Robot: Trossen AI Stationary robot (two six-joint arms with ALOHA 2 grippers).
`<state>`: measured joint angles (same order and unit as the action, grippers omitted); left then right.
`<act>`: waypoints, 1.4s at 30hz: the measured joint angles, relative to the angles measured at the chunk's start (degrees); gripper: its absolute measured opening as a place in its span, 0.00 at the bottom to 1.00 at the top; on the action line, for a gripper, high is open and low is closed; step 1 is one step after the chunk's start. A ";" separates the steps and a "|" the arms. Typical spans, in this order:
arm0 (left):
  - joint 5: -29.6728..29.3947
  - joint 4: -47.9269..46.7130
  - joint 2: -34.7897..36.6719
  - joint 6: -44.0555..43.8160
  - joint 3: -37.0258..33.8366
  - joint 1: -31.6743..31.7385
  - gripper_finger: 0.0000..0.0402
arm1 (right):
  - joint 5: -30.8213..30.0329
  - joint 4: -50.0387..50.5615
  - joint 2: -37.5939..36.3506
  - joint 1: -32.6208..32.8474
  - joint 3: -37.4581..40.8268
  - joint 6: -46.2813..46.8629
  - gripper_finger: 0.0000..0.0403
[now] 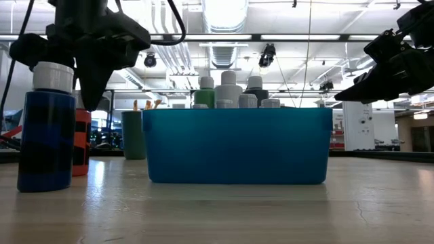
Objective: Pick & Place Paint Supplies
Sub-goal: Put the orange paint bottle into the blue bin
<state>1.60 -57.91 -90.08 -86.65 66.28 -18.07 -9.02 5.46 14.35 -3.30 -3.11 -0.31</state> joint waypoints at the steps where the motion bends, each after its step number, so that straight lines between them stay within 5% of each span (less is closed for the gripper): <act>1: 0.01 0.00 0.00 0.02 0.00 0.01 0.56 | -0.02 0.01 0.00 -0.01 0.00 0.34 0.02; 18: -0.11 0.34 0.00 1.41 0.00 0.33 0.45 | -0.01 0.00 0.00 -0.02 0.00 0.61 0.02; 42: 0.55 0.33 0.00 4.04 0.00 0.35 0.45 | 0.00 0.01 0.00 0.00 0.00 0.39 0.02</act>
<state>2.15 -57.58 -90.08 -82.61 66.28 -17.72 -9.02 5.48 14.35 -3.29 -3.11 0.08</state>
